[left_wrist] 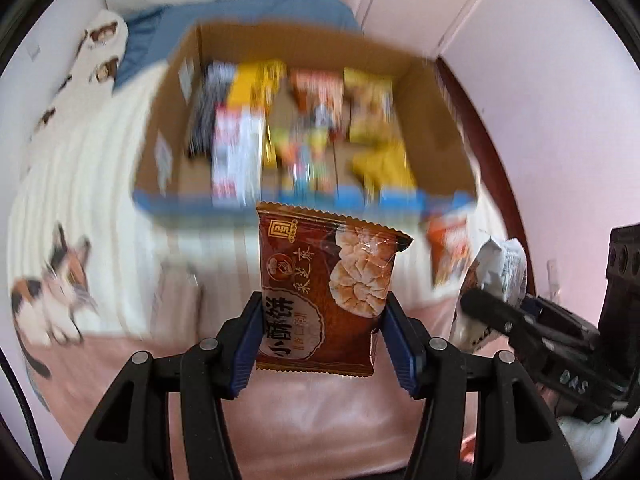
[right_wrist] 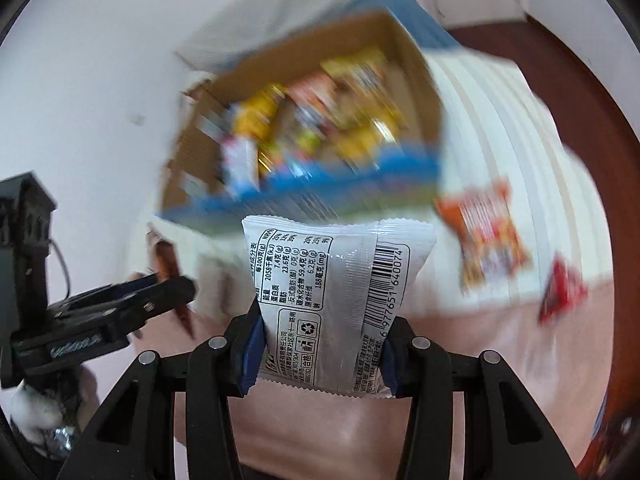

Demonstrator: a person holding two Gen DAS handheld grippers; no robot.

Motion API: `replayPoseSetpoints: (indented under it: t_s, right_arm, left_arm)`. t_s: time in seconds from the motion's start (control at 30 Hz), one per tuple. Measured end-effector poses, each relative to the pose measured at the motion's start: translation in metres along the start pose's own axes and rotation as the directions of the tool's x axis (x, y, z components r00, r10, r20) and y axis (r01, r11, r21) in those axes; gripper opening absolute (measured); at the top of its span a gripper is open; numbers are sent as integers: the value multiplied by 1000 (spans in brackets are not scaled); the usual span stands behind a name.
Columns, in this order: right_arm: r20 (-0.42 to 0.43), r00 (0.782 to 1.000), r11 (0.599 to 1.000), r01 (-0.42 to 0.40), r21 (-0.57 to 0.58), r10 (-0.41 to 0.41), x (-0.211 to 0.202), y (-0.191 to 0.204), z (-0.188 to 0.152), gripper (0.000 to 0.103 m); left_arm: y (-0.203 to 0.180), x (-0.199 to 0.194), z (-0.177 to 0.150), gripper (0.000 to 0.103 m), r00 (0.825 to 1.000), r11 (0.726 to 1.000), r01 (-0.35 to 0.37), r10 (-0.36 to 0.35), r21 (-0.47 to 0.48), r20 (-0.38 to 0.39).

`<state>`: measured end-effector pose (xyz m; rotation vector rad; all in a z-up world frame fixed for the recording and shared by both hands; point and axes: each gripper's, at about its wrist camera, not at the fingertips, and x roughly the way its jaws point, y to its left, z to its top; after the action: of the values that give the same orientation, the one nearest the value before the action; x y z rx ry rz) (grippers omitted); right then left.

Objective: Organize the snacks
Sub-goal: 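Carry both packets into the box and open both tools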

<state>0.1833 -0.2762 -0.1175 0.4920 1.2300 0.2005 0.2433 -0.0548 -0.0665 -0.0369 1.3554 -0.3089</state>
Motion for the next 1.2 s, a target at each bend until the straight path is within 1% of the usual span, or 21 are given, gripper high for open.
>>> replayPoseSetpoints:
  t_s: [0.03, 0.07, 0.1, 0.13, 0.2, 0.23, 0.33, 0.43, 0.47, 0.53, 0.6, 0.63, 0.67, 0.7, 0.73, 0.77, 0.8, 1.0, 1.1, 1.17, 1.2]
  right_arm:
    - [13, 1000, 1000, -20, -17, 20, -1, 8, 9, 50]
    - [26, 999, 999, -28, -39, 29, -1, 18, 26, 50]
    - [43, 999, 997, -18, -70, 21, -4, 25, 43, 50]
    - [51, 999, 996, -13, -88, 18, 6, 35, 53, 50]
    - [73, 997, 992, 4, -129, 6, 14, 50, 78, 50]
    - [69, 998, 991, 8, -137, 2, 20, 56, 87, 50]
    - [66, 997, 986, 43, -164, -33, 49, 67, 118, 50]
    - [30, 999, 987, 49, -156, -45, 71, 66, 135, 50]
    - [21, 998, 986, 54, -156, -52, 75, 65, 137, 50]
    - [-23, 998, 987, 57, -153, -61, 95, 57, 138, 51]
    - [-56, 995, 985, 76, -154, -85, 114, 51, 138, 67]
    - [-78, 992, 983, 91, -160, -104, 123, 49, 139, 83]
    - [-92, 989, 982, 102, -158, -117, 129, 46, 138, 88]
    - [-103, 989, 984, 92, -151, -108, 133, 43, 138, 88]
    - [-111, 988, 986, 86, -146, -103, 135, 41, 139, 90]
    - [-120, 987, 986, 89, -142, -107, 137, 38, 139, 96]
    - [-118, 986, 985, 97, -141, -114, 137, 36, 139, 99]
    - [-103, 976, 974, 178, -138, -192, 136, 24, 143, 101]
    - [-75, 971, 968, 214, -133, -225, 129, 19, 143, 101]
    - [-51, 964, 958, 251, -139, -260, 122, 17, 141, 101]
    - [-29, 967, 957, 244, -156, -251, 118, 17, 139, 101]
  left_arm:
    - [2, -7, 13, 54, 1000, 1000, -6, 6, 1, 12]
    - [3, -7, 25, 54, 1000, 1000, -22, 22, 1, 21]
    - [6, -11, 37, 54, 999, 999, -41, 41, -2, 34]
    - [11, -11, 48, 54, 997, 998, -65, 65, 0, 43]
    - [19, 1, 63, 54, 993, 995, -104, 104, -6, 54]
    - [24, 8, 72, 54, 989, 990, -138, 138, -7, 53]
    - [37, 29, 90, 54, 981, 981, -191, 192, -18, 23]
    - [51, 53, 101, 55, 977, 977, -211, 210, -35, -30]
    - [56, 60, 104, 55, 976, 975, -216, 214, -42, -43]
    - [65, 74, 105, 55, 966, 965, -254, 250, -61, -66]
    - [72, 91, 105, 58, 961, 961, -269, 263, -64, -81]
    - [75, 100, 105, 59, 962, 962, -264, 258, -70, -88]
    - [77, 103, 105, 65, 964, 963, -259, 252, -75, -91]
    - [78, 105, 105, 77, 967, 966, -245, 237, -86, -93]
    - [79, 107, 105, 84, 970, 968, -233, 225, -91, -94]
    - [80, 110, 105, 92, 973, 971, -221, 212, -93, -93]
    - [79, 110, 106, 93, 975, 973, -210, 202, -96, -88]
    - [77, 111, 105, 93, 978, 973, -205, 200, -105, -58]
    - [73, 107, 102, 93, 980, 974, -198, 195, -112, -34]
    - [68, 102, 100, 93, 981, 975, -195, 194, -108, -20]
    - [66, 100, 98, 93, 980, 974, -200, 200, -105, -10]
